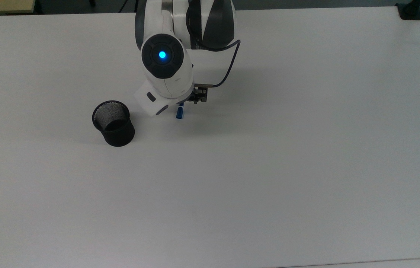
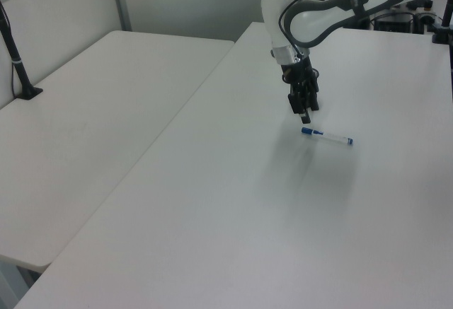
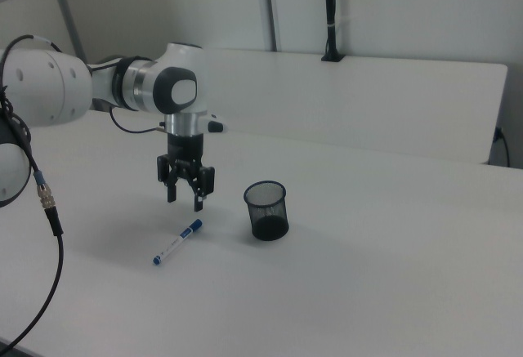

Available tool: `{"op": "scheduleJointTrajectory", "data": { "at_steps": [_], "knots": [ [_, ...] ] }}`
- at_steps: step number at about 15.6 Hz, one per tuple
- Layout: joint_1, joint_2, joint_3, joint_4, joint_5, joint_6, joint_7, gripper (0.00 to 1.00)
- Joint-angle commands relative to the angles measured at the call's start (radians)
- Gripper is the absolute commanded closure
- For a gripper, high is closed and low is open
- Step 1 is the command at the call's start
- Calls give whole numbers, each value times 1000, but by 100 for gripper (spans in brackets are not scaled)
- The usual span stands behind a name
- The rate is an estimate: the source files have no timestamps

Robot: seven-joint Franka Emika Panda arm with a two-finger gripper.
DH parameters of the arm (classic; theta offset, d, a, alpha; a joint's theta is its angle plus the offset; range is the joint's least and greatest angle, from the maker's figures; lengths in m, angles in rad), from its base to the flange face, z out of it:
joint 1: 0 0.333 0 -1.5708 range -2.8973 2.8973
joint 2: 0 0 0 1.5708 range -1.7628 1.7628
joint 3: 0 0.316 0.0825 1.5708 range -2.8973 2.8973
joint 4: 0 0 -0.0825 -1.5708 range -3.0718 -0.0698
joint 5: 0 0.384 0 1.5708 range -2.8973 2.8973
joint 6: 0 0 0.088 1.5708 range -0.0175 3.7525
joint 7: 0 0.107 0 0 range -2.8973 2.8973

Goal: Remove the marker
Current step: 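Open the gripper, release the marker, and raise the gripper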

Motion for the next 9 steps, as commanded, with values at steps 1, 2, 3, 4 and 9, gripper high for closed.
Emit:
{"op": "scheduleJointTrajectory", "data": {
  "at_steps": [1,2,3,4,9],
  "knots": [
    [2,-114,-22,-8,-31,-20,15,0],
    [-11,-137,-22,1,-31,-24,12,0],
    [-35,-159,-22,3,-29,-30,9,0],
    [-58,-192,-22,3,-28,-33,6,0],
    [-121,-268,-22,1,-17,-37,11,0]
  ]
}}
